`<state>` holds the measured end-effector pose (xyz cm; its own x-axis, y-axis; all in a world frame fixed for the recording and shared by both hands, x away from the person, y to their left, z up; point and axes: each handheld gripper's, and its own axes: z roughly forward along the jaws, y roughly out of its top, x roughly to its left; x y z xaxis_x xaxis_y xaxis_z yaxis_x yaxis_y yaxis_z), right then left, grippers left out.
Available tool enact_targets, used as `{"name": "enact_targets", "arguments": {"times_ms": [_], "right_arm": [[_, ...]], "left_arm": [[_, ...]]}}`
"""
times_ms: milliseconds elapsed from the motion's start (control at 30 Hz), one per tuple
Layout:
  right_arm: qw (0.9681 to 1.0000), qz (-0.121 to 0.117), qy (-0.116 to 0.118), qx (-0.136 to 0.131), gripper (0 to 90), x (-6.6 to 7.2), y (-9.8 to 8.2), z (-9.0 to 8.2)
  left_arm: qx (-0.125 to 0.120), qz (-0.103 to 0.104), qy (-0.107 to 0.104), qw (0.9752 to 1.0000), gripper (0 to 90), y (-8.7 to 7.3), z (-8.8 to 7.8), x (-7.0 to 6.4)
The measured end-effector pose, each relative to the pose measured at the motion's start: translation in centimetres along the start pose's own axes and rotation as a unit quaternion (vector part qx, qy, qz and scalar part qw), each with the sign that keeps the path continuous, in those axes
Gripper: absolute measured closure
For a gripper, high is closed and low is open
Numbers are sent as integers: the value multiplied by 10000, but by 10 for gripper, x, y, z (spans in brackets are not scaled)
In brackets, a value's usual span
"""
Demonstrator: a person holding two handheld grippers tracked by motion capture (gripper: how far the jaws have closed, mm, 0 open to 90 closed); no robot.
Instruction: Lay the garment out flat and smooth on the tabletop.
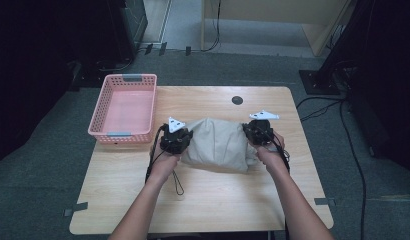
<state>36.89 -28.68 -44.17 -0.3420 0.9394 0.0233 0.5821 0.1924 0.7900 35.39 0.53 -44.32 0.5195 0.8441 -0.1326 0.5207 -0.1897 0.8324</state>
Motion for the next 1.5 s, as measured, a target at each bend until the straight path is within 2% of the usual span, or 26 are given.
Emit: {"name": "enact_targets", "arguments": {"times_ms": [100,200,267,367,433,467,500,533,633,667,700,733,767,800,833,867,933,1000,1100,1200,1267,1333,1400,1433,1467,1500], "right_arm": [[9993,-93,144,-319,900,5,7,-21],[9968,-294,285,-691,900,13,5,-46],[9943,-464,392,-878,900,21,-3,-62],[9907,-818,397,-1008,900,33,-29,-81],[9902,-931,377,-974,900,42,-61,-91],[9902,-931,377,-974,900,42,-61,-91],[9900,-951,378,-972,900,44,-72,-94],[9904,-934,355,-951,900,47,-94,-99],[9902,-1070,450,-777,900,54,-126,-102],[9897,-1160,490,-678,900,57,-137,-102],[9897,-1160,490,-678,900,57,-137,-102],[9895,-1271,545,-410,893,62,-155,-101],[9889,-1333,590,-285,890,63,-161,-100],[9887,-1345,637,-172,890,64,-166,-98],[9887,-1346,648,-82,889,64,-169,-96],[9887,-1346,648,-82,889,64,-169,-96],[9889,-1395,493,112,888,62,-172,-87],[9893,-1389,422,134,891,60,-171,-84],[9922,-1188,266,271,894,51,-164,-68],[9936,-1079,78,323,894,43,-154,-56],[9947,-956,-23,370,884,36,-147,-49],[9963,-765,-74,384,785,28,-139,-46],[9977,-620,-29,256,669,20,-129,-52],[9977,-620,-29,256,669,20,-129,-52],[9987,-489,131,64,603,11,-118,-63],[9987,-489,131,64,603,11,-118,-63]], "left_arm": [[-227,20,-99,9997,890,0,-19,0],[-454,253,-262,9983,880,-9,-38,-7],[-542,422,-352,9970,868,-23,-49,-14],[-465,642,-500,9956,866,-53,-63,-25],[-439,721,-592,9947,868,-70,-70,-29],[-401,750,-633,9944,867,-79,-73,-31],[-366,795,-626,9942,867,-88,-76,-33],[-324,825,-610,9942,868,-96,-78,-34],[-122,817,-657,9944,867,-121,-83,-37],[91,954,-667,9932,866,-136,-84,-40],[91,954,-667,9932,866,-136,-84,-40],[179,986,-677,9927,864,-143,-84,-41],[399,1053,-689,9912,861,-152,-82,-42],[399,1053,-689,9912,857,-152,-82,-42],[570,1118,-651,9899,853,-155,-79,-43],[570,1118,-651,9899,847,-155,-79,-43],[714,1085,-540,9901,843,-153,-71,-42],[728,1073,-498,9903,845,-151,-68,-42],[769,936,-284,9922,847,-140,-54,-40],[728,810,-277,9937,824,-133,-42,-39],[688,666,-334,9948,759,-129,-37,-38],[597,465,-502,9959,616,-128,-37,-34],[489,421,-544,9964,503,-129,-39,-32],[423,423,-584,9965,503,-129,-42,-30],[327,325,-771,9960,459,-130,-48,-24],[327,325,-771,9960,443,-130,-48,-24]]}}
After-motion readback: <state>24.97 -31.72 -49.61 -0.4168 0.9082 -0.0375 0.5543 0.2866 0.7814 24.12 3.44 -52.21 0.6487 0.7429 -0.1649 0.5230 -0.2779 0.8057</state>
